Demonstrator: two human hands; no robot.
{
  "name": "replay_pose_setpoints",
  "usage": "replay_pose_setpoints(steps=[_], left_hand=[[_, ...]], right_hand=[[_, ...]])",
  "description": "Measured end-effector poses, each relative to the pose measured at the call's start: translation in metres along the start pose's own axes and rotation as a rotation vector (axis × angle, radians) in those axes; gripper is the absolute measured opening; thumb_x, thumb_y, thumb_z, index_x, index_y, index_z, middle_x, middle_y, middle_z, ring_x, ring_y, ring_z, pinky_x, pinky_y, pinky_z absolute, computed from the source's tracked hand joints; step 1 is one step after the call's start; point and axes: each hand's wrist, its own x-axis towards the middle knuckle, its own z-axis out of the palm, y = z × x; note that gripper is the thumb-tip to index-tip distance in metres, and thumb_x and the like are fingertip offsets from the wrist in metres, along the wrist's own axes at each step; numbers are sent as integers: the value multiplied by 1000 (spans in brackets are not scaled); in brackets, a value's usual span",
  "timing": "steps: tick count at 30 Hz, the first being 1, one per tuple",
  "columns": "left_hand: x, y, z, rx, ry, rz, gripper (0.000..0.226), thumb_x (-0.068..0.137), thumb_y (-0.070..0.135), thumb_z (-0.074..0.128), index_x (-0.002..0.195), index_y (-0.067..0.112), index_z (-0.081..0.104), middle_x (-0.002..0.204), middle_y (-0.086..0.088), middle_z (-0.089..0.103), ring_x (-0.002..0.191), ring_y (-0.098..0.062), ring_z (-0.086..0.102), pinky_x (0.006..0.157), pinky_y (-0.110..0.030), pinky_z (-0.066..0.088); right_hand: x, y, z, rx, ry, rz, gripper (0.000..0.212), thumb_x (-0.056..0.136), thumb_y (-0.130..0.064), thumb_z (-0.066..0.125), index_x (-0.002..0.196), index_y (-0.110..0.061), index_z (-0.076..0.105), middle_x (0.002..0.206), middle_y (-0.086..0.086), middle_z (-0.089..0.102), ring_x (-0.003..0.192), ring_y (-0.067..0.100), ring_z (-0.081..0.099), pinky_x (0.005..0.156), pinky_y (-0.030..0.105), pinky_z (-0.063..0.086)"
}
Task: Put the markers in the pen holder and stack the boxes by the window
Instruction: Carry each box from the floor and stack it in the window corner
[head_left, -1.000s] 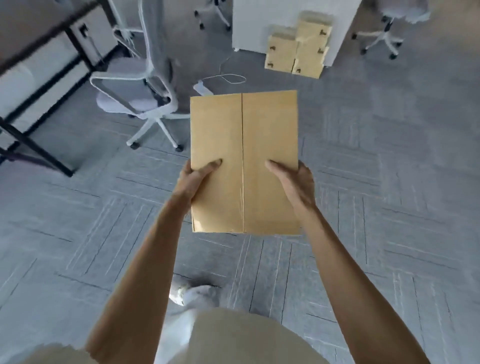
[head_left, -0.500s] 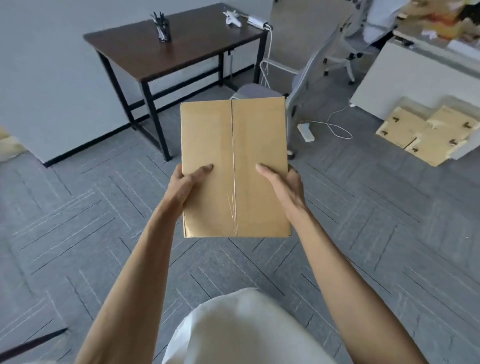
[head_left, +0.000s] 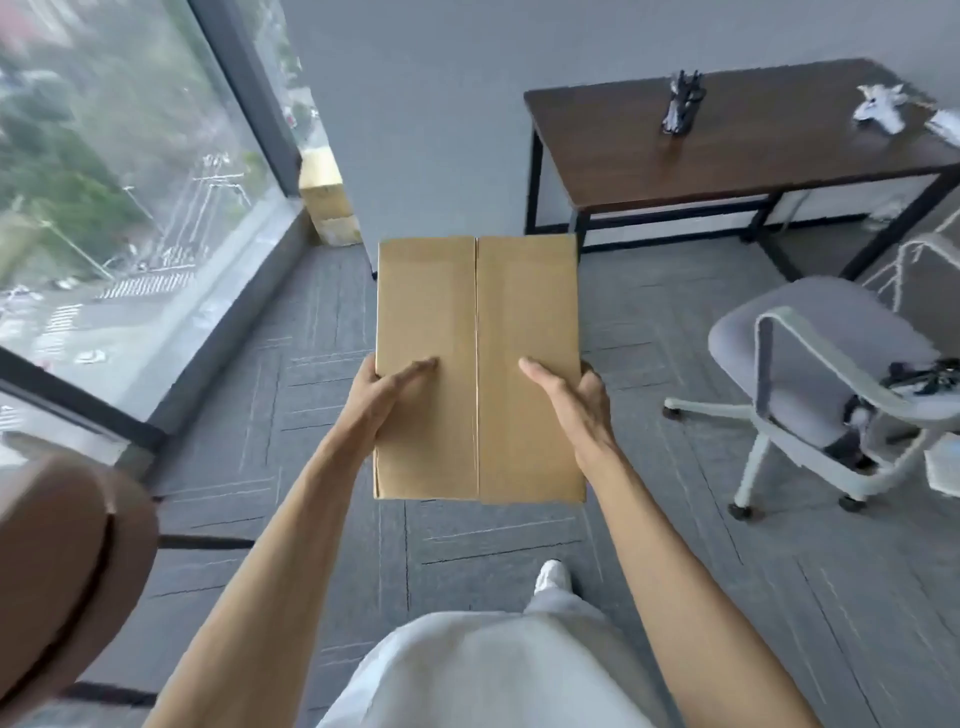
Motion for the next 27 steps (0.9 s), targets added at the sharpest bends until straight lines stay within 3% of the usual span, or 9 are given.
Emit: replay_pose_setpoints(steps=[4, 7, 14, 21, 27], left_hand=[[32, 12, -23, -71, 184, -25, 70, 62, 49, 84, 120, 22, 56, 108, 0, 71, 93, -18, 70, 71, -33, 56], [53, 15, -47, -125, 296, -34, 62, 72, 46, 81, 122, 20, 54, 110, 2, 70, 93, -15, 69, 68, -30, 53], [142, 21, -126, -221, 487, -75, 59, 74, 48, 79, 120, 22, 52, 110, 5, 66, 94, -11, 67, 71, -30, 52], [269, 70, -225, -208, 418, -78, 65, 75, 50, 78, 125, 22, 46, 116, 5, 63, 99, -11, 65, 70, -30, 51], [393, 127, -270, -134, 308, -89, 76, 67, 58, 80, 127, 25, 48, 118, 7, 64, 102, -13, 66, 86, -39, 54]], right_hand=[[60, -35, 45, -80, -209, 5, 48, 77, -49, 78, 104, -20, 51, 90, -11, 56, 79, 3, 52, 62, 17, 36], [93, -56, 89, -169, -331, -17, 43, 75, -51, 78, 102, -24, 60, 98, -9, 64, 88, 8, 59, 66, 19, 40], [169, -92, 227, -315, -521, -42, 35, 76, -50, 78, 103, -33, 64, 95, -21, 67, 88, -5, 58, 69, 17, 44], [244, -142, 366, -344, -503, 0, 39, 77, -49, 77, 106, -30, 60, 98, -20, 64, 89, -2, 58, 80, 25, 44], [321, -187, 439, -305, -405, 31, 26, 76, -49, 78, 87, -35, 59, 96, -18, 67, 94, 4, 62, 77, 25, 47]])
